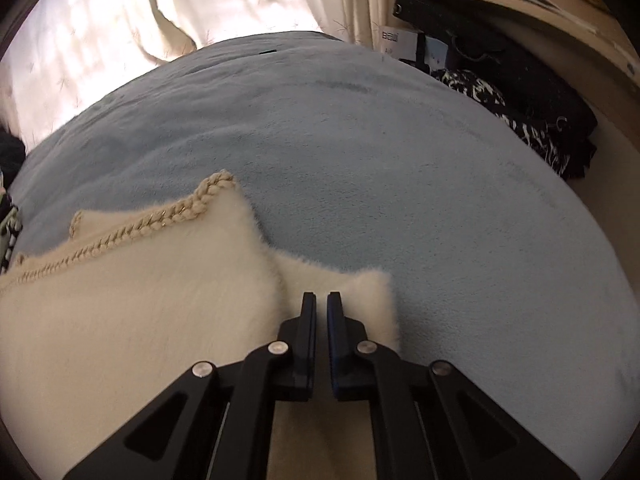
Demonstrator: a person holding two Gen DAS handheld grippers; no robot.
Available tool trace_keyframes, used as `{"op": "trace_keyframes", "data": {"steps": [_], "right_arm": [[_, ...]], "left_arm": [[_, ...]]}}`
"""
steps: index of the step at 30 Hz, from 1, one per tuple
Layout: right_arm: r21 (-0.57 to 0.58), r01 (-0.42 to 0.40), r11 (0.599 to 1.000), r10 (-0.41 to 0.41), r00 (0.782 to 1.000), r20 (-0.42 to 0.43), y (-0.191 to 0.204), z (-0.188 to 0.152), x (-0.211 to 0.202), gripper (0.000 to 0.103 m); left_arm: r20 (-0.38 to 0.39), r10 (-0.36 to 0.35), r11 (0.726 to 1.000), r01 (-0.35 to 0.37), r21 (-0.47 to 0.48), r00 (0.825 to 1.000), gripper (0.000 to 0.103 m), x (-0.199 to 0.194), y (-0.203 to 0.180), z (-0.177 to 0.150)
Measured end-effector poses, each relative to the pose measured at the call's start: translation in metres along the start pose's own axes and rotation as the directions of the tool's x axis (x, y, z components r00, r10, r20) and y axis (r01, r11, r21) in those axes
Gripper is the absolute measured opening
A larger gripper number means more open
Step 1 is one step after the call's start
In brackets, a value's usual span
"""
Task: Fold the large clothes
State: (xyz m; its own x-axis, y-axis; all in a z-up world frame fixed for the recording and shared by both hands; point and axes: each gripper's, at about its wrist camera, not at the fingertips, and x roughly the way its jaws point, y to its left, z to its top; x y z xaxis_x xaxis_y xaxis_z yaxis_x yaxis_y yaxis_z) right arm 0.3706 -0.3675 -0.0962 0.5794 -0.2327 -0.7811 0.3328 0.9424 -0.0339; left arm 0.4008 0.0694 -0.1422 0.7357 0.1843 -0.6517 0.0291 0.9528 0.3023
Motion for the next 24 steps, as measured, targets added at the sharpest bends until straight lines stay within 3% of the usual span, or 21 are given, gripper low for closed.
{"op": "trace_keyframes", "data": {"steps": [6,9,13,19,22,24], "right_arm": [[0.050,-0.068,0.996,0.069,0.997,-0.016,-0.002,-0.002,-0.023,0.006],[0.058,-0.143,0.988,0.144,0.990,-0.012,0.004,-0.006,-0.045,0.007],[0.000,-0.225,0.974,0.225,0.974,0.013,0.031,-0.022,-0.086,0.021],[-0.117,-0.383,0.916,0.384,0.923,-0.013,0.095,-0.066,-0.130,0.026],[-0.165,-0.453,0.876,0.451,0.891,-0.053,0.131,-0.095,-0.137,0.026],[-0.208,-0.461,0.863,0.455,0.887,-0.078,0.148,-0.110,-0.134,0.026]], "left_arm": [[-0.057,-0.037,0.998,0.034,-0.053,0.998,0.074,-0.020,0.007,0.005],[-0.070,-0.052,0.996,0.047,-0.074,0.996,0.074,-0.039,0.010,0.005],[-0.083,-0.061,0.995,0.054,-0.083,0.995,0.074,-0.080,0.009,-0.001],[-0.093,-0.180,0.970,0.160,-0.184,0.979,0.075,-0.131,-0.002,-0.025],[-0.109,-0.252,0.940,0.216,-0.265,0.962,0.075,-0.136,-0.012,-0.044],[-0.132,-0.271,0.930,0.224,-0.292,0.953,0.075,-0.131,-0.023,-0.059]]}}
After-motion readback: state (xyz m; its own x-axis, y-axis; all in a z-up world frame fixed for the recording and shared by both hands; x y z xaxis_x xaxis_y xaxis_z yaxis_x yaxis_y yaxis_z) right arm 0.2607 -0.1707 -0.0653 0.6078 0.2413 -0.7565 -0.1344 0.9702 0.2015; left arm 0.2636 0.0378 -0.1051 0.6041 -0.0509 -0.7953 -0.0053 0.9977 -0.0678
